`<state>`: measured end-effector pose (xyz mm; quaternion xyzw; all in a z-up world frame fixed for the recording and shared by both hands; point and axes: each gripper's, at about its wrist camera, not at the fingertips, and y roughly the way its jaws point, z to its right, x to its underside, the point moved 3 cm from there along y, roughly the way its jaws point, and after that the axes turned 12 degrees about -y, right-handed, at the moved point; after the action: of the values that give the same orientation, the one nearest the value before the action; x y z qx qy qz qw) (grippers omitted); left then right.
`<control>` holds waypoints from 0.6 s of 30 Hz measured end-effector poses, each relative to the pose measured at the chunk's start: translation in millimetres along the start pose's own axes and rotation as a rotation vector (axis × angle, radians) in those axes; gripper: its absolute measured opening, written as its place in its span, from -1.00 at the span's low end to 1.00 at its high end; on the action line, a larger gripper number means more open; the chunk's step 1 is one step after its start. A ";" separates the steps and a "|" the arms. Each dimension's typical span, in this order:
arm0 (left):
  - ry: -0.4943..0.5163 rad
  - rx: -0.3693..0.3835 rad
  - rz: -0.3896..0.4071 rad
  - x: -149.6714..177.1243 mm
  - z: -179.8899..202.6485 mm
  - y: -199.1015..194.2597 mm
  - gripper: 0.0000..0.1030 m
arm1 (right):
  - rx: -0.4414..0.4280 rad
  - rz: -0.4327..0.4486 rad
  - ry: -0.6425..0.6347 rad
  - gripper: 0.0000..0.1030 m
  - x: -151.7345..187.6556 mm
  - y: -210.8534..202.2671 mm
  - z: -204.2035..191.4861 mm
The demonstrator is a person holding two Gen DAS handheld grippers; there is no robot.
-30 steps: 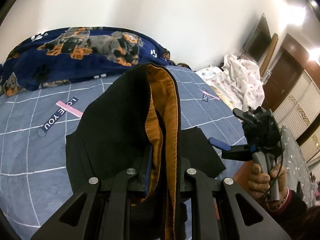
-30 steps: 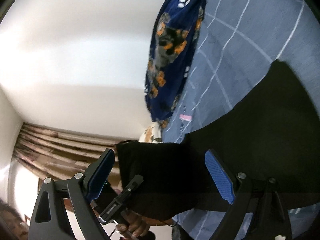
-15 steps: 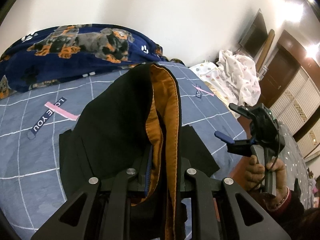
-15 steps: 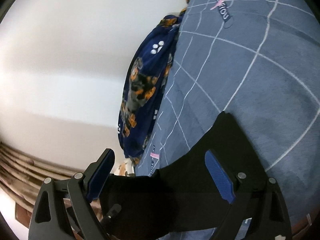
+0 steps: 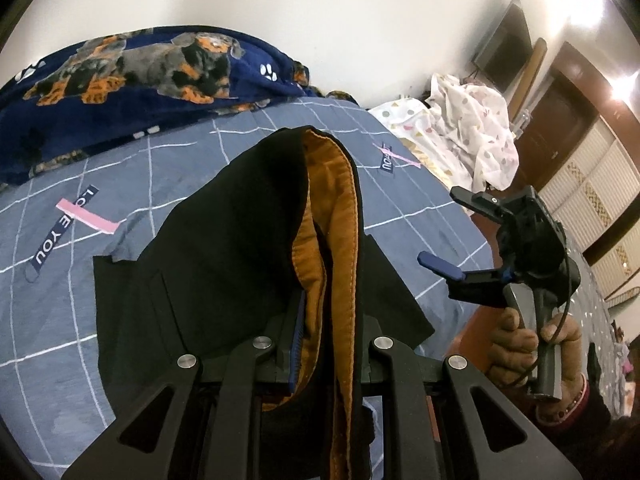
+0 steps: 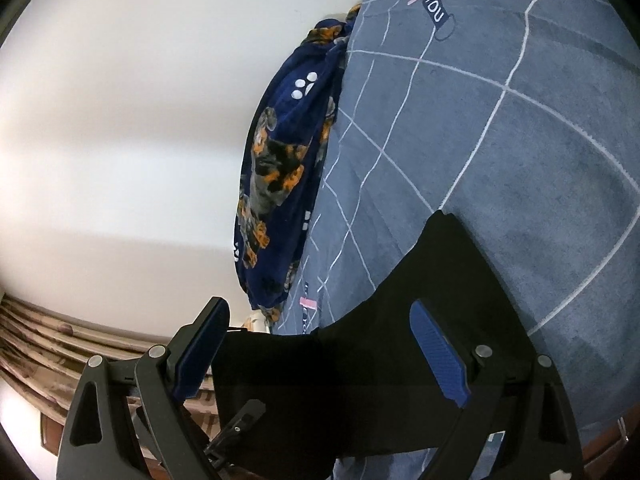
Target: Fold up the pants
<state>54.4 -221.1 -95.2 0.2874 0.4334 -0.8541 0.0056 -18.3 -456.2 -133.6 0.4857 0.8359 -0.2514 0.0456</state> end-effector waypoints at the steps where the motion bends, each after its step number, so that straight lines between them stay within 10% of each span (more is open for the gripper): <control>1: 0.000 0.000 -0.002 -0.1 0.8 1.3 -0.66 | 0.002 0.002 0.000 0.77 -0.7 -0.9 0.3; 18: 0.017 -0.004 -0.043 -1.4 15.4 30.3 -0.65 | 0.012 -0.096 -0.032 0.77 -0.6 5.1 6.4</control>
<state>55.9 -251.8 -109.8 0.2851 0.4412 -0.8507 -0.0158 -14.8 -457.6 -140.9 0.4413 0.8558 -0.2662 0.0438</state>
